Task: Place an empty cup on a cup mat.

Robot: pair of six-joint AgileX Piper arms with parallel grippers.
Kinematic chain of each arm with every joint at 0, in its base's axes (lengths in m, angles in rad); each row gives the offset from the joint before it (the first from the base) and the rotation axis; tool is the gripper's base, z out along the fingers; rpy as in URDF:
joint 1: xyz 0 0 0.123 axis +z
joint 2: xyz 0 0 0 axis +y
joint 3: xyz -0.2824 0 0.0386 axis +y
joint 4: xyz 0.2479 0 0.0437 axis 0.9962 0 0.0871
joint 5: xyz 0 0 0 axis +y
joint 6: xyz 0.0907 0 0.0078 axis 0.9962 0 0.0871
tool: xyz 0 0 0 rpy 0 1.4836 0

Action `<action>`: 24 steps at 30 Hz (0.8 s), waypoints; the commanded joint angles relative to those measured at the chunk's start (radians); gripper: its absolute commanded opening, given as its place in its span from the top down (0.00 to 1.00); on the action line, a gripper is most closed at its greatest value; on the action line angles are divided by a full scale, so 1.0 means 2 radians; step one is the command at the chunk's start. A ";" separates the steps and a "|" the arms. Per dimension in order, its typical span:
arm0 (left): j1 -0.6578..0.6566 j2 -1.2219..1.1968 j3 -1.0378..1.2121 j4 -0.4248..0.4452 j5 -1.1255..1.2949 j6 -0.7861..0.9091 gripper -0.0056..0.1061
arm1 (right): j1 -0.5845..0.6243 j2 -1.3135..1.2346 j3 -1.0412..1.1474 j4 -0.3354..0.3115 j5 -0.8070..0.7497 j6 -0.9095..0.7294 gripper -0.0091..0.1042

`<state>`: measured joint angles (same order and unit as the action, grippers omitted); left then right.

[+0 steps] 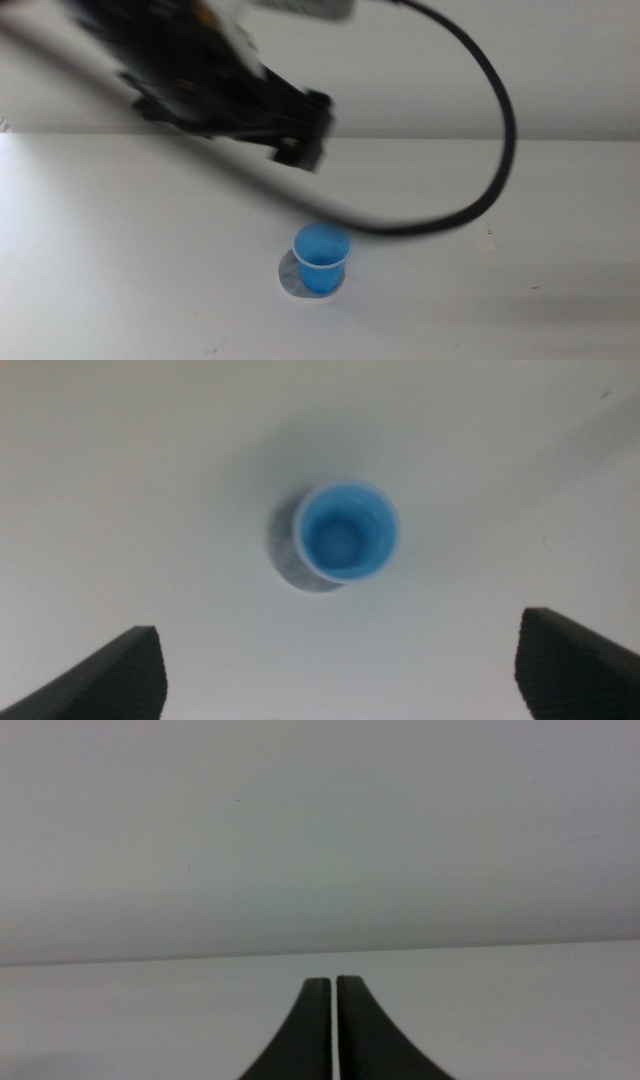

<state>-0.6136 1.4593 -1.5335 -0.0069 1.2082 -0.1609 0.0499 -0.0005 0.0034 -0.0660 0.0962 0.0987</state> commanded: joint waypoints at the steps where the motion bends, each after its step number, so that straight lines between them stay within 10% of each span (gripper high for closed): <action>1: -0.002 -0.061 0.020 0.032 0.053 0.015 0.11 | 0.000 -0.018 0.017 -0.005 -0.003 -0.001 0.93; 6: 0.019 -0.189 0.113 0.061 0.006 0.002 0.11 | 0.000 -0.018 0.017 -0.005 -0.003 -0.001 0.93; 24: 0.328 -0.627 0.573 -0.051 -0.422 0.116 0.11 | 0.000 -0.018 0.017 -0.005 -0.003 -0.001 0.93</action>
<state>0.0235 0.2466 -0.4212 -0.0829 0.3996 0.0743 0.0499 -0.0005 0.0034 -0.0660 0.0962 0.0987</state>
